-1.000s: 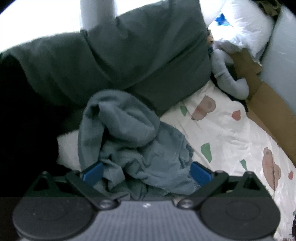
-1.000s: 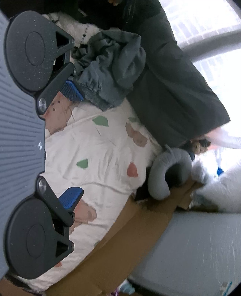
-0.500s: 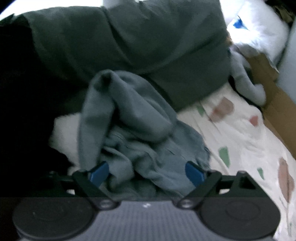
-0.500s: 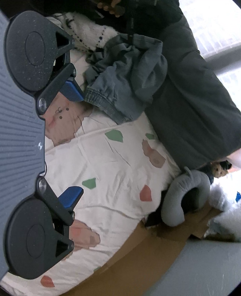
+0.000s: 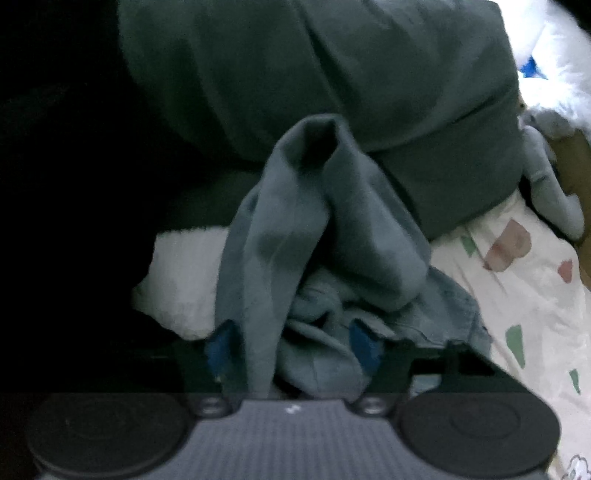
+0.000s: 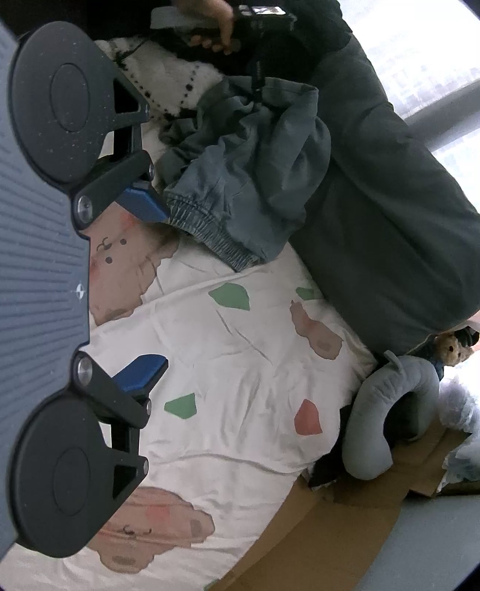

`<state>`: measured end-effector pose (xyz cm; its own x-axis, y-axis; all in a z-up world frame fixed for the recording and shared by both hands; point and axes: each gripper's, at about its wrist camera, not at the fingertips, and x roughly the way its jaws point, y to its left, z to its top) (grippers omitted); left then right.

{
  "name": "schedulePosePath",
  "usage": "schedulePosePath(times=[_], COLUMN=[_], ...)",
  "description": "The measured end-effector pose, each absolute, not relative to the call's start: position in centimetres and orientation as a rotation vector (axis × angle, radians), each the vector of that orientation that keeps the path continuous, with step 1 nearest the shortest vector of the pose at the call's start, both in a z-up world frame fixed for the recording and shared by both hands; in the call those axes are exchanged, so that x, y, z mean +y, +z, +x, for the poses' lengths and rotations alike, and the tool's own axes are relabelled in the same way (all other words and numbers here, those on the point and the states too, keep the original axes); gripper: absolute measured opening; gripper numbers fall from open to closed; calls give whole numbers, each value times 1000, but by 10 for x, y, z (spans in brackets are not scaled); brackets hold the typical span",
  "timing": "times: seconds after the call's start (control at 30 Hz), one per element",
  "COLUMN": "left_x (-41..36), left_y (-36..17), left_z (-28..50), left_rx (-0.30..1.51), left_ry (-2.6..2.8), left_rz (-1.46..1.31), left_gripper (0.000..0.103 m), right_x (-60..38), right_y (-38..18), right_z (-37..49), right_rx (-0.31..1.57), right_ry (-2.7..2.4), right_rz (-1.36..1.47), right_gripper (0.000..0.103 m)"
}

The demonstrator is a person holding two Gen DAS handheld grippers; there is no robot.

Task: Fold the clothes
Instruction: 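Close the left gripper on the grey-blue pants fabric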

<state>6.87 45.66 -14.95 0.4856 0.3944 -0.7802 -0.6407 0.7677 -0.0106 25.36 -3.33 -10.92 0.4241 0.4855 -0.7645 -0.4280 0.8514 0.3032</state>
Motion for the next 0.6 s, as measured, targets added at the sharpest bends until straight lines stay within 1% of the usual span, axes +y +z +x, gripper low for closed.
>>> schedulePosePath(times=[0.03, 0.07, 0.1, 0.33, 0.6], left_x=[458, 458, 456, 420, 385], left_y=[-153, -153, -151, -127, -120], left_z=[67, 65, 63, 60, 73], left_rx=[844, 834, 819, 741, 719], left_ry=[652, 665, 668, 490, 342], left_rz=[-335, -333, -323, -258, -274], left_gripper=[29, 20, 6, 4, 3], right_x=[-32, -30, -28, -8, -1], right_y=[-114, -119, -123, -146, -161], right_z=[254, 255, 255, 245, 248], right_rx=[974, 974, 977, 984, 995], right_ry=[575, 577, 576, 642, 639], right_rz=[73, 80, 82, 100, 172], right_gripper=[84, 84, 84, 84, 84])
